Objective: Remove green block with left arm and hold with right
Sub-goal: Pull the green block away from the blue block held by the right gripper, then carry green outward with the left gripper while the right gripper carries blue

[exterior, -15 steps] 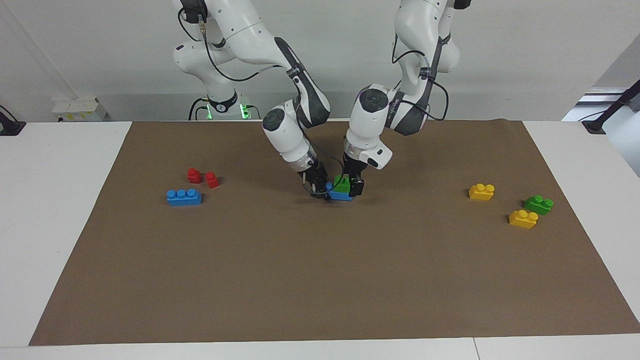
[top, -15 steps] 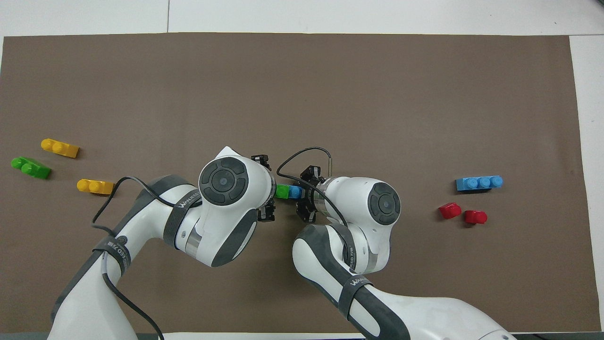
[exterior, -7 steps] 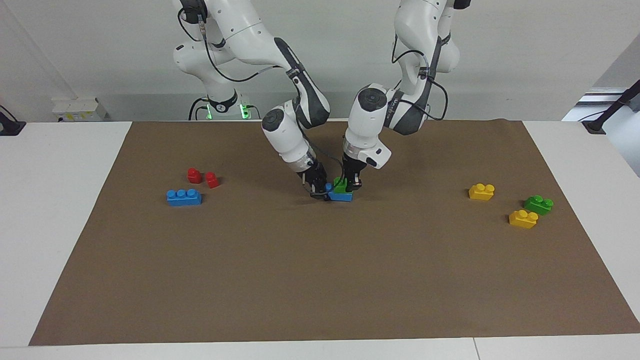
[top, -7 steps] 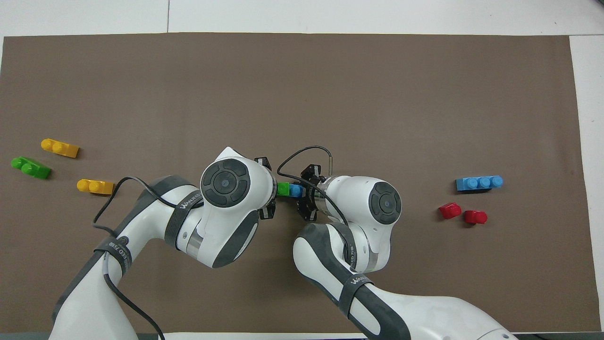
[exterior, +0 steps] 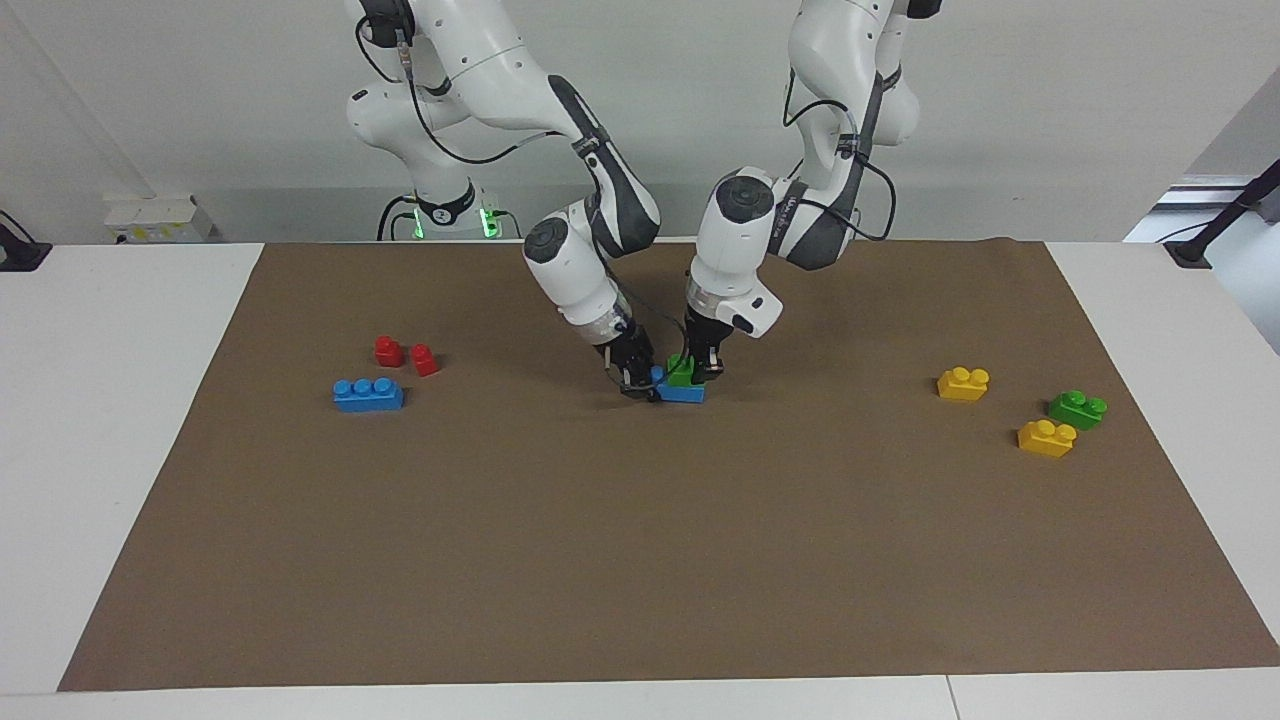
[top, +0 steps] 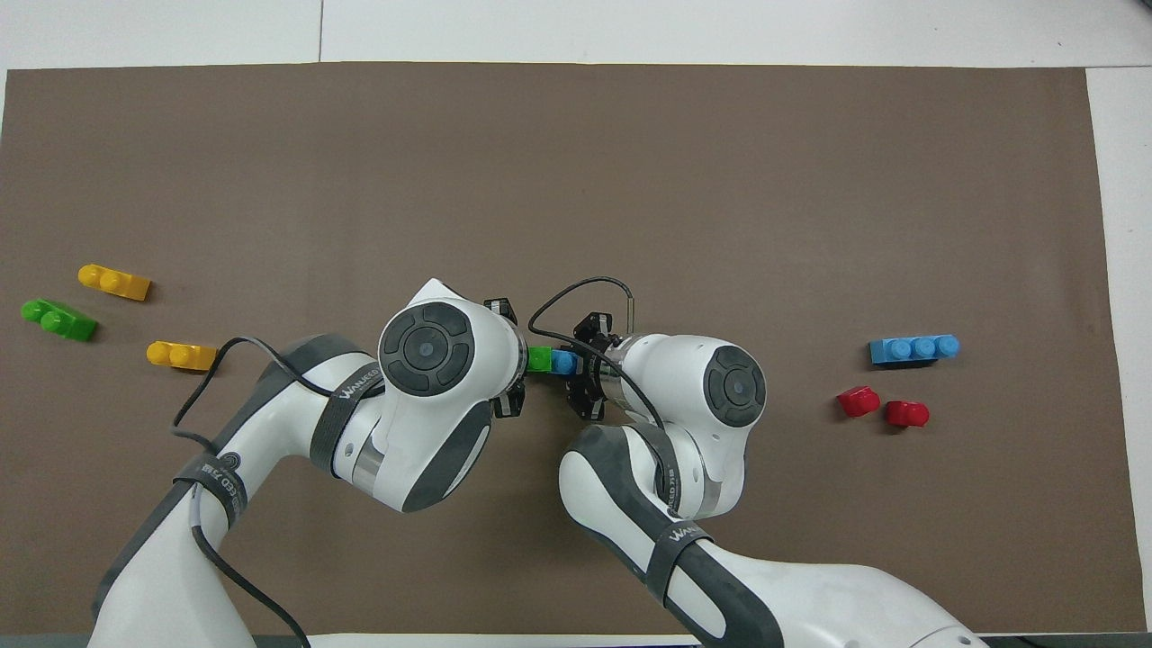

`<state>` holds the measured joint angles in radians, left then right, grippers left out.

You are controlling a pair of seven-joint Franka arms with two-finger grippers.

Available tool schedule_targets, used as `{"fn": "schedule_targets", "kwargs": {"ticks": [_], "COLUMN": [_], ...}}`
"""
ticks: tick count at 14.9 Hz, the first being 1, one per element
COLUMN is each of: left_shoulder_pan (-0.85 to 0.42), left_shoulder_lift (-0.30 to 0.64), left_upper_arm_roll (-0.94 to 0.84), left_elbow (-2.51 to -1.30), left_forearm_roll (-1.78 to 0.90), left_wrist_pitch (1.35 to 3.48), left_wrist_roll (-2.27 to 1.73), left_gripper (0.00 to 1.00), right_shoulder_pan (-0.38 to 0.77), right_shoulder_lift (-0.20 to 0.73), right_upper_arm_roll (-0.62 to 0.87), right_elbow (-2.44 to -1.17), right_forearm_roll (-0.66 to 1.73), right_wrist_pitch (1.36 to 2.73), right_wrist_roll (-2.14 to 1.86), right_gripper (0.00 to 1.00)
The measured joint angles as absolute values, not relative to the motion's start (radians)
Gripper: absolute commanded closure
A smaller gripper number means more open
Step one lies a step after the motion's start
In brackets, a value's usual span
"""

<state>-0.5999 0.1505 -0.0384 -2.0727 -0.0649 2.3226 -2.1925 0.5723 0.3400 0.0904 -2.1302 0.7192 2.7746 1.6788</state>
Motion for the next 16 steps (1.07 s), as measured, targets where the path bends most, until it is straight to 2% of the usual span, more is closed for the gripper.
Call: {"fn": "schedule_targets", "kwargs": {"ticks": [6,11,13,16], "left_shoulder_pan": [-0.551,-0.449,-0.387,-0.29], "left_shoulder_lift": [0.046,0.01,0.007,0.007], "left_upper_arm_roll": [-0.014,-0.011,-0.009,-0.008], "left_elbow": [-2.054,-2.045,-2.044,-2.044], "left_forearm_roll": [-0.064,-0.063,-0.063,-0.062], "left_wrist_pitch": [2.218,2.122,2.104,2.098], "left_wrist_roll": [-2.156,-1.949,-1.818,-1.582], "left_gripper": [1.0,1.0,1.0,1.0], "right_shoulder_pan": [0.572,0.565,0.517,0.383], "right_shoulder_lift": [0.34,0.339,0.33,0.293], "right_upper_arm_roll": [0.091,0.09,0.087,0.074], "right_elbow": [-2.131,-2.13,-2.125,-2.097], "right_forearm_roll": [0.719,0.72,0.72,0.718], "right_wrist_pitch": [2.775,2.76,2.682,2.51], "right_wrist_roll": [1.665,1.664,1.609,1.482], "right_gripper": [1.0,1.0,1.0,1.0]}}
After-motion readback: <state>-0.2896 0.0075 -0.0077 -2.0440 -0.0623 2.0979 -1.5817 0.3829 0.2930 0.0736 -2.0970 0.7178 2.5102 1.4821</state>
